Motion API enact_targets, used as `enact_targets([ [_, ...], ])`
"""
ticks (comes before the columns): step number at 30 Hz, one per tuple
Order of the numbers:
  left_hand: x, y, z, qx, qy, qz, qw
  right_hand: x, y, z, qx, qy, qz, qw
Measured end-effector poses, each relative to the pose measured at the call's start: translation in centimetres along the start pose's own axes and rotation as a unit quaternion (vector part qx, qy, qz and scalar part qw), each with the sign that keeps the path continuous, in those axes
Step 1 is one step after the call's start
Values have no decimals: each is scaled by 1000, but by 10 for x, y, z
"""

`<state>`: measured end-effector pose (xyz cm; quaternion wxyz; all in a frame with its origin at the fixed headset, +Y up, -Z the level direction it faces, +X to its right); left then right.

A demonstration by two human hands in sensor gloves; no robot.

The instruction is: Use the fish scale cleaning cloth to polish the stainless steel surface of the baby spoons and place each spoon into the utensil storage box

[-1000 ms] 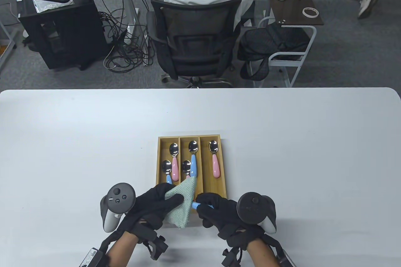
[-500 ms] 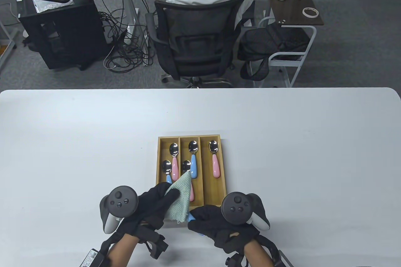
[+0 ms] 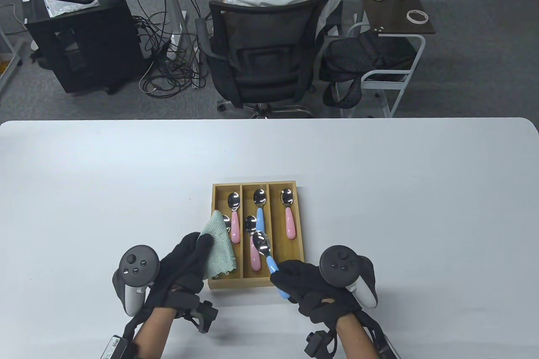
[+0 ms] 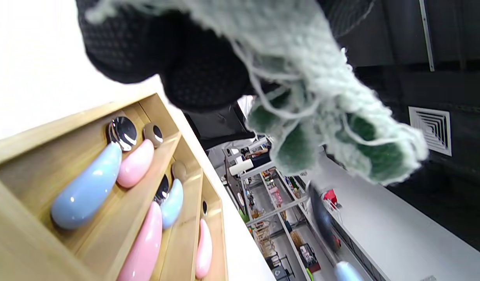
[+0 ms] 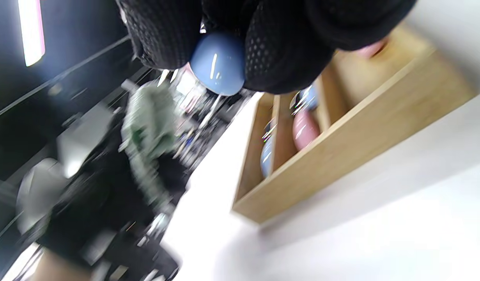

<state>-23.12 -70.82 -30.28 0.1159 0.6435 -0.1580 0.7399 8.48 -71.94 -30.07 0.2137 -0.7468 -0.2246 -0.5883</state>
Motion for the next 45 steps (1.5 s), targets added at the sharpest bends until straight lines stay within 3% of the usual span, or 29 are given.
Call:
enact_targets([
  [4, -1, 3, -5, -6, -3, -8, 1000, -27, 10, 4, 66, 47, -67, 994],
  [11, -3, 14, -12, -6, -8, -29, 1000, -69, 6, -19, 177, 12, -131, 975],
  [21, -5, 20, -16, -3, -5, -40, 999, -90, 3, -42, 267, -34, -172, 948],
  [25, -5, 21, -16, -5, -4, -43, 999, -88, 3, -41, 271, -37, -171, 946],
  [30, -5, 22, -20, -5, -5, -51, 999, -77, -3, -23, 237, -31, -153, 959],
  [35, -6, 24, -46, -85, -56, -59, 993, -48, -9, 11, 183, 3, -97, 978],
  [38, -9, 37, -60, -158, -74, -95, 980, -31, 3, 32, 147, 38, -78, 985],
  [41, -13, 46, -69, -267, -103, -124, 950, -20, 26, 51, 110, 76, -79, 988],
  [45, -23, 55, -70, -358, -96, -154, 916, -10, 52, 59, 67, 100, -79, 990],
])
Point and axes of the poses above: the tracker on the back of each hand, its own y axis roughly to the little-finger side, its own x axis roughly from the fingertips to the wrist, z = x × y, the point moved 4 cm from there along -x, roughly from the wrist to the fingertips, and after that the axes turned 7 degrees about y, right-handed, at the moved point
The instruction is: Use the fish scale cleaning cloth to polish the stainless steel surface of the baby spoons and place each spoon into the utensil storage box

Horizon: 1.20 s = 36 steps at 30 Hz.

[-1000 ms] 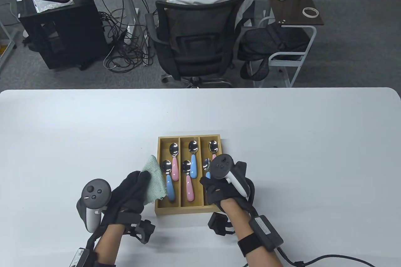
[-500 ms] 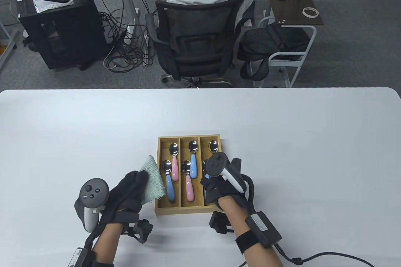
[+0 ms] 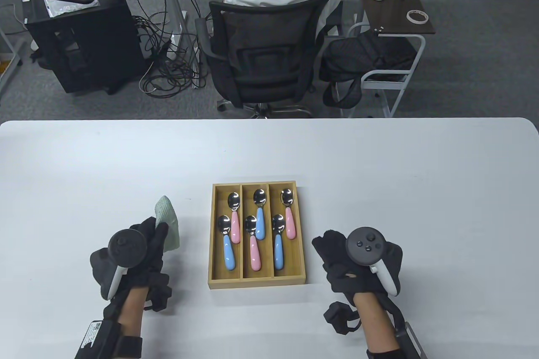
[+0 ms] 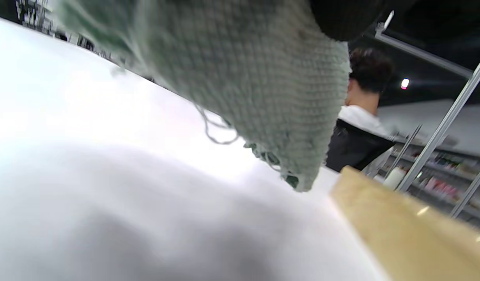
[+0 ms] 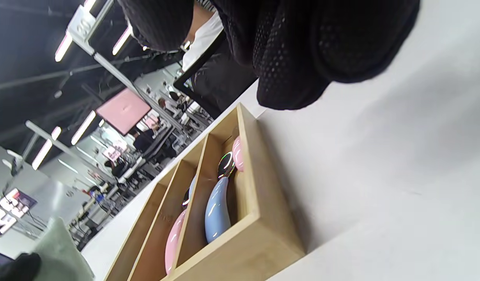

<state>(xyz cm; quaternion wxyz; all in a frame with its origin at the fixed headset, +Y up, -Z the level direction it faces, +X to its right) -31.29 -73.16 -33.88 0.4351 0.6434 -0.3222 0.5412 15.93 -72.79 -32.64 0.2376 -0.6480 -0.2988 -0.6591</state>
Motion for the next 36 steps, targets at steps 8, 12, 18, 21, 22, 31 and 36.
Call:
enact_targets([
  [8, -3, 12, 5, -39, 43, -41, 997, 6, 3, 0, -5, -6, 19, 1000],
  [12, 12, 5, -21, -17, -21, -20, 999, 8, 4, 6, -19, 11, 25, 999],
  [18, 46, -26, -48, 74, -57, 79, 993, 10, 1, 12, -81, 30, 59, 995],
  [21, 50, -45, -36, 173, -5, 174, 969, 13, -3, 12, -103, 21, 92, 990],
  [22, 48, -51, -27, 220, 31, 202, 954, 14, -4, 12, -106, 23, 103, 989],
  [31, 39, -52, 5, 342, 121, 211, 907, 14, -3, 5, -102, 8, 107, 989],
  [36, 38, -51, 2, 332, 111, 207, 914, 11, 3, 0, -107, 0, 95, 990],
])
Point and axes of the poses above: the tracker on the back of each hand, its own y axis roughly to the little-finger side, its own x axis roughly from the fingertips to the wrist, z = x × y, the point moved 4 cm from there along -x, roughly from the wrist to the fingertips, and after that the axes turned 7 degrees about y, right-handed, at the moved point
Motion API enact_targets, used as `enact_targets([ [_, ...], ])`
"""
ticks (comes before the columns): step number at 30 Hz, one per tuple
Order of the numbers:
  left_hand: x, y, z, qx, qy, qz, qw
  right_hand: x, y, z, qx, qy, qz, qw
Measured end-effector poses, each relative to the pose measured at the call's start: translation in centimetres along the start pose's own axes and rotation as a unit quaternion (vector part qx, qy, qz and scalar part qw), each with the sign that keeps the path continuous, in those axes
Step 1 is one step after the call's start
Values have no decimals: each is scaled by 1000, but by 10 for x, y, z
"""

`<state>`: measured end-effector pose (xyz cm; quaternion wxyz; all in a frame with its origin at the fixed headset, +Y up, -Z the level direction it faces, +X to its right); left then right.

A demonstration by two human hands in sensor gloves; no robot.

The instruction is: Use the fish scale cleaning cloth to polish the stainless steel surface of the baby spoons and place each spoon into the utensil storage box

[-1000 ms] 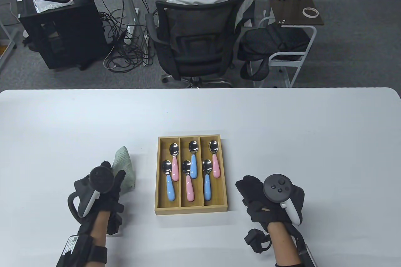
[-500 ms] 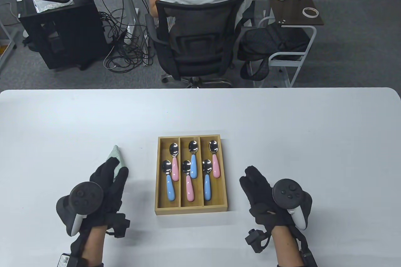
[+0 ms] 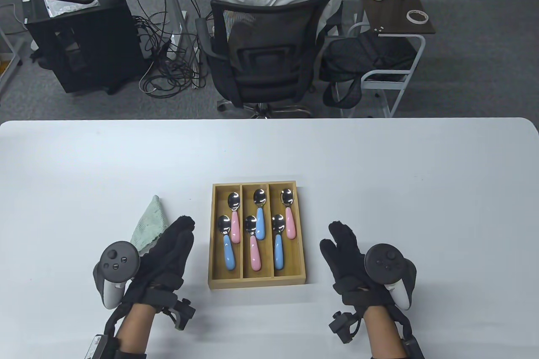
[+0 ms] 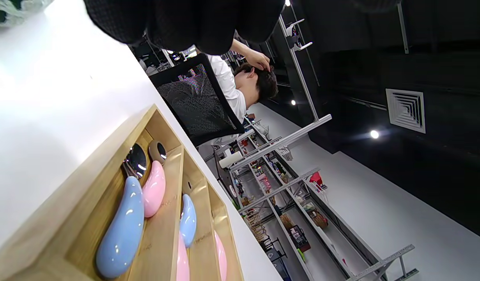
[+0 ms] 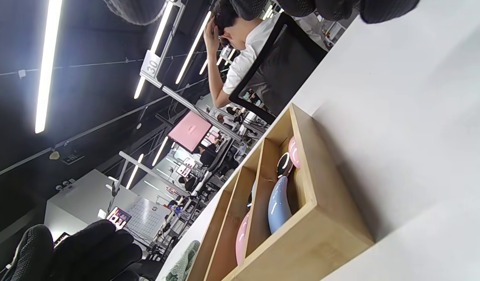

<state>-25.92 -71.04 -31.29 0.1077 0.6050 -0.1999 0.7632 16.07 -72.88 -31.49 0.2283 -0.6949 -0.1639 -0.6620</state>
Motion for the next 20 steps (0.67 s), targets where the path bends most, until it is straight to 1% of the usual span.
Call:
enact_targets([
  [6, 0, -2, 0, -4, 4, 1, 1000, 1, 2, -2, 0, -7, -4, 1000],
  [12, 0, -3, 0, -11, 2, 1, 1000, 1, 0, -8, 2, -27, -1, 1000],
  [20, 1, -3, 1, -15, 3, -1, 1000, 2, 0, -7, 2, -24, -1, 1000],
])
Point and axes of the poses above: the tracker on the back of each hand, its own y axis roughly to the little-finger side, its own x axis roughly from the fingertips to the wrist, z = x × y, the point moved 4 cm from there along -x, roughly from the wrist to the fingertips, and after that the axes turned 7 degrees about y, right-handed, at the moved point
